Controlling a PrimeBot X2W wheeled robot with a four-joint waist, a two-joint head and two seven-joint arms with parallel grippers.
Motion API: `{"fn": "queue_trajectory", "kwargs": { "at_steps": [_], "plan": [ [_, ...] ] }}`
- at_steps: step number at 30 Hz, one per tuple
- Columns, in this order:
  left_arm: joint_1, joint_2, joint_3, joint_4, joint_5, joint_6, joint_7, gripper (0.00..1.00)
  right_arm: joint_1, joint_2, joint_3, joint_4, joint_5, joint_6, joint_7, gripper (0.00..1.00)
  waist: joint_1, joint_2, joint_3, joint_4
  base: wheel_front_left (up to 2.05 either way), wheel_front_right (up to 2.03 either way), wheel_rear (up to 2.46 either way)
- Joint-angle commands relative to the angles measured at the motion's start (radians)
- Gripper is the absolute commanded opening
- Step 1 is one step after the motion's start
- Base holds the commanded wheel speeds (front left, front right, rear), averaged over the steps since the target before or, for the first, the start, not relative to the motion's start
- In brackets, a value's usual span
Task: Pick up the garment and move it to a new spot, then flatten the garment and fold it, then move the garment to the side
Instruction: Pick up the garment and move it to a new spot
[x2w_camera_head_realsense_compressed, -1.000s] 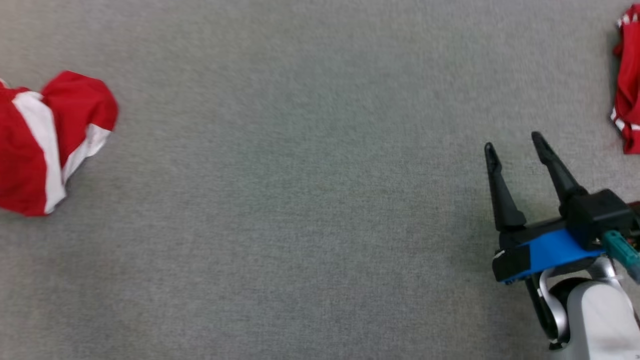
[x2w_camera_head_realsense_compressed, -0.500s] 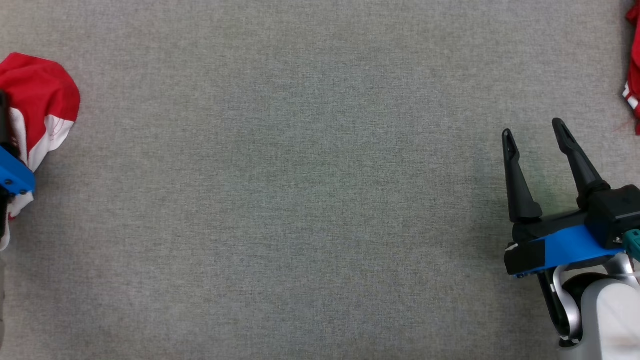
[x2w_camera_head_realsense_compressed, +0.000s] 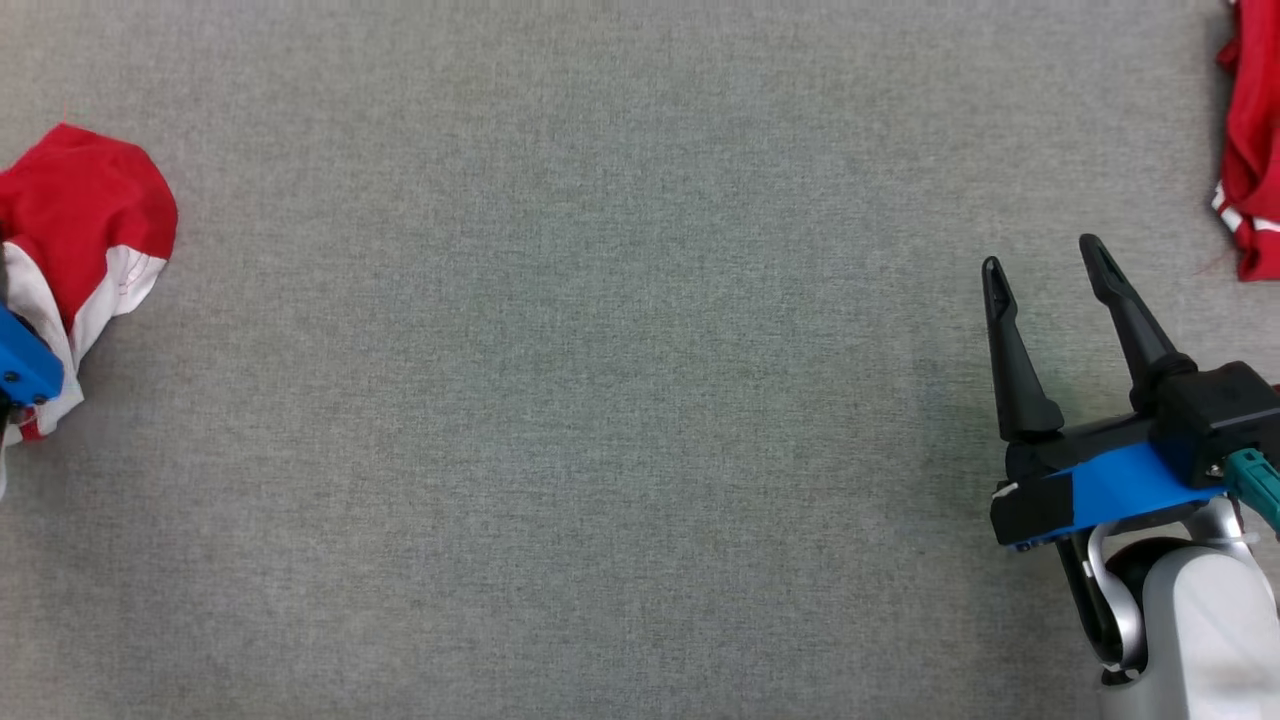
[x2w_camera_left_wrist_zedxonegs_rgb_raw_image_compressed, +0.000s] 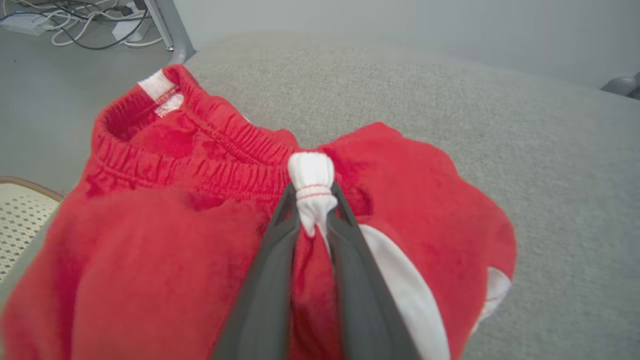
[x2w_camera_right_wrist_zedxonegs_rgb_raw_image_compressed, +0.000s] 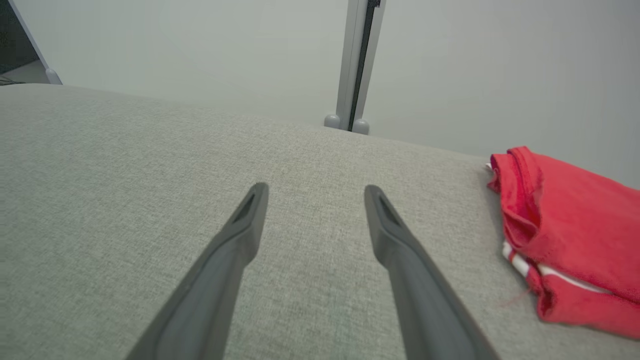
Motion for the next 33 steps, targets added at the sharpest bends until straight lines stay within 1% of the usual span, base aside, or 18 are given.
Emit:
{"fn": "queue_trajectory", "kwargs": {
  "at_steps": [1, 2, 3, 9, 13, 16, 21, 28, 33],
  "plan": [
    [-0.016, 0.012, -0.003, -0.006, -0.004, -0.002, -0.027, 0.0, -0.002, -0.001, 0.0, 0.008, 0.007, 0.0, -0.009, 1.0, 0.0, 0.0, -0.018, -0.011, 0.0, 0.0, 0.0],
    [-0.028, 0.025, -0.019, -0.012, 0.005, -0.002, -0.07, 0.0, -0.001, -0.001, -0.001, 0.025, 0.017, 0.0, -0.019, 1.0, 0.0, 0.0, -0.038, -0.021, 0.0, 0.0, 0.0],
    [-0.028, 0.025, -0.019, -0.012, 0.005, -0.002, -0.07, 0.0, -0.001, -0.001, -0.001, 0.025, 0.017, 0.0, -0.019, 1.0, 0.0, 0.0, -0.038, -0.021, 0.0, 0.0, 0.0],
    [-0.067, 0.038, -0.059, -0.065, 0.043, -0.002, -0.18, 0.0, 0.016, -0.001, 0.005, 0.081, 0.058, 0.0, -0.054, 1.0, 0.0, 0.0, -0.118, -0.051, 0.0, 0.0, 0.0],
    [-0.09, 0.035, -0.082, -0.137, 0.078, 0.004, -0.229, 0.0, 0.024, -0.001, 0.006, 0.118, 0.079, 0.0, -0.074, 1.0, 0.0, 0.0, -0.171, -0.076, 0.0, 0.0, 0.0],
    [-0.105, 0.028, -0.096, -0.226, 0.104, 0.017, -0.244, 0.0, 0.034, -0.001, 0.009, 0.143, 0.096, 0.0, -0.09, 1.0, 0.0, 0.0, -0.202, -0.096, 0.0, 0.0, 0.0],
    [-0.123, 0.028, -0.126, -0.424, 0.138, 0.047, -0.216, 0.0, 0.039, -0.001, 0.015, 0.179, 0.127, 0.0, -0.117, 1.0, 0.0, 0.0, -0.238, -0.144, 0.0, 0.0, 0.0],
    [-0.162, 0.005, -0.188, -0.711, 0.176, 0.084, -0.108, 0.0, 0.039, -0.001, 0.03, 0.227, 0.169, 0.0, -0.155, 1.0, 0.0, 0.0, -0.247, -0.231, 0.0, 0.0, 0.0],
    [-0.186, -0.031, -0.234, -0.82, 0.192, 0.099, -0.047, 0.0, 0.03, -0.001, 0.042, 0.256, 0.192, 0.0, -0.181, 1.0, 0.0, 0.0, -0.231, -0.291, 0.0, 0.0, 0.0]
  ]
}}
